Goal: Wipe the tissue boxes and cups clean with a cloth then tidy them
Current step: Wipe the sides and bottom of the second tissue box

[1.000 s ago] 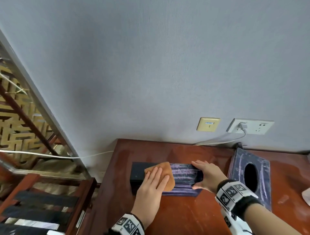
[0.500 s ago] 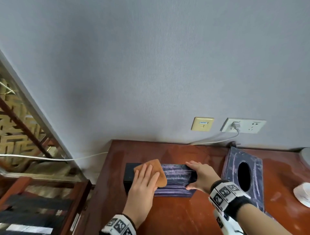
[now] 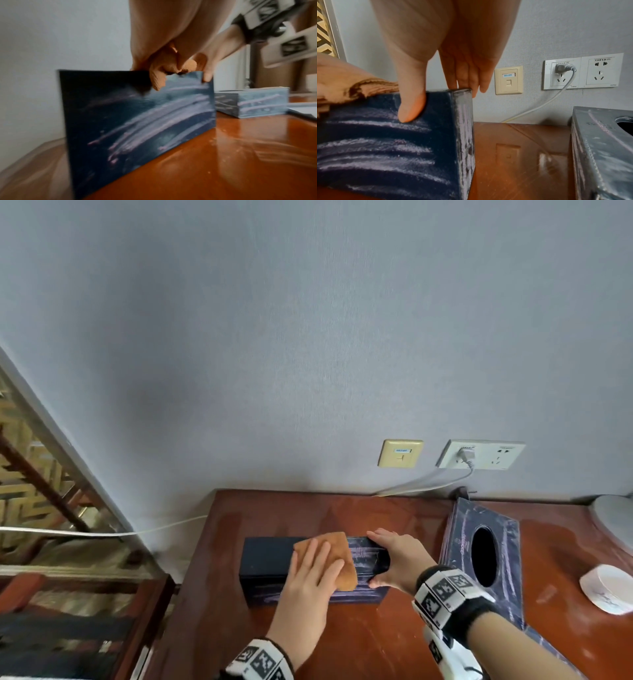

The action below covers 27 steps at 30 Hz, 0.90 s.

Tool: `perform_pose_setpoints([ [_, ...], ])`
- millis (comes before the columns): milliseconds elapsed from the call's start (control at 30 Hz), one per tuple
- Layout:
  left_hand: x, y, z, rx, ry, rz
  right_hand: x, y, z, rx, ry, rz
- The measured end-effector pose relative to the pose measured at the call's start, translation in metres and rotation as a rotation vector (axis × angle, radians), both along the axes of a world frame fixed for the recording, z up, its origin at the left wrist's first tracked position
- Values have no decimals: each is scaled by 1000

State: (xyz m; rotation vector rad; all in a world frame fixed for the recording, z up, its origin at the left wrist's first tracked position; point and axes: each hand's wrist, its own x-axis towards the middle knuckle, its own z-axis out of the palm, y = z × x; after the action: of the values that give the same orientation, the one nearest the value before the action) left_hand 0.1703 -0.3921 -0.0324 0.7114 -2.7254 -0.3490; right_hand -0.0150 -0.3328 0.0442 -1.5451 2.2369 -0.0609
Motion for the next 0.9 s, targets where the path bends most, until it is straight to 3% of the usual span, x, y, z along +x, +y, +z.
perform_pose_setpoints([
  [100,-9,3,14,-24,-26,-166,-1,1,-1,-5,7,0],
  [300,-14,-41,17,-28,-71,39,-3,3,-13,-36,-72,-83],
  [533,-33,11,12,29,-78,-93,-2,5,-14,-22,-88,-45],
  [667,-35,0,32,273,-69,-82,-20,10,4,131,-114,20],
  [700,-32,-5,39,445,-107,-72,-24,11,10,108,-134,8],
  [767,-25,-17,45,674,-27,-52,-23,10,18,-60,-182,-37],
  [833,-18,-28,47,810,51,-34,-7,5,19,-170,-215,-15],
  [900,-14,-33,48,865,46,-28,20,-4,5,-126,-204,64],
])
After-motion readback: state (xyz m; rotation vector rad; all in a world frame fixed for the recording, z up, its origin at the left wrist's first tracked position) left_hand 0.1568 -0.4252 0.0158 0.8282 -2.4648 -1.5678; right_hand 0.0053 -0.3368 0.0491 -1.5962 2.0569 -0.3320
